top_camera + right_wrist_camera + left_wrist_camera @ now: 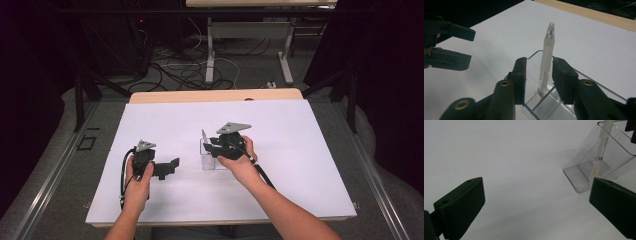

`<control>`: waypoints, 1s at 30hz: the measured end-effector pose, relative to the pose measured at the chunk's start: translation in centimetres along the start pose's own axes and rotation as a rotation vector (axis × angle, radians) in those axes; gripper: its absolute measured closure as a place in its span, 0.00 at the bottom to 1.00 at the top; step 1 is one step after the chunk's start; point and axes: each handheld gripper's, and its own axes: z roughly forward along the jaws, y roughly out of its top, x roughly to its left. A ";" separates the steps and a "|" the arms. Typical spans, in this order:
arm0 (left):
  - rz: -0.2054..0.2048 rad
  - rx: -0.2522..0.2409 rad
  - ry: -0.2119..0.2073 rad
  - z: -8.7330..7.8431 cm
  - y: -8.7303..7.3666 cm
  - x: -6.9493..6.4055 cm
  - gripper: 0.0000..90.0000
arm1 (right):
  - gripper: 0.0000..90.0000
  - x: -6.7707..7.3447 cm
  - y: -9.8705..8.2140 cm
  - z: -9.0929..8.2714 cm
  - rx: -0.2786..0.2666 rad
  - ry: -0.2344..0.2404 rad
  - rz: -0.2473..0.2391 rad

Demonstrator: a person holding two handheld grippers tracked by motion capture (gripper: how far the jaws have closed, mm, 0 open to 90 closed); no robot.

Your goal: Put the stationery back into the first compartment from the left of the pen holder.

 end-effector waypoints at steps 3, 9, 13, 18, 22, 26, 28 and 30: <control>-0.008 -0.011 0.004 0.1 0.0 0.0 0.00 | 0.59 -0.3 0.0 -0.5 -0.012 0.006 0.007; 0.003 -0.003 0.007 -0.1 -0.2 0.0 0.00 | 0.55 -1.0 0.1 -1.9 -0.033 -0.004 -0.018; -0.003 -0.009 0.012 -0.2 -0.2 0.1 0.00 | 0.51 -1.8 0.3 -2.9 -0.071 0.000 0.022; -0.013 -0.023 0.013 -0.3 -0.2 0.3 0.00 | 0.38 -3.1 0.4 -4.5 -0.085 -0.037 0.091; -0.013 -0.025 0.013 -0.4 -0.2 0.5 0.00 | 0.33 -4.4 0.3 -5.8 -0.090 -0.068 0.101; -0.022 -0.028 0.015 -0.3 -0.2 0.6 0.00 | 0.27 -5.7 -0.4 -7.2 -0.079 -0.128 0.093; -0.020 -0.030 0.017 -0.3 -0.2 0.7 0.00 | 0.24 -6.4 -0.8 -7.9 -0.073 -0.160 0.093; -0.022 -0.030 0.019 -0.4 -0.2 0.7 0.00 | 0.22 -7.0 -1.3 -8.6 -0.072 -0.185 0.096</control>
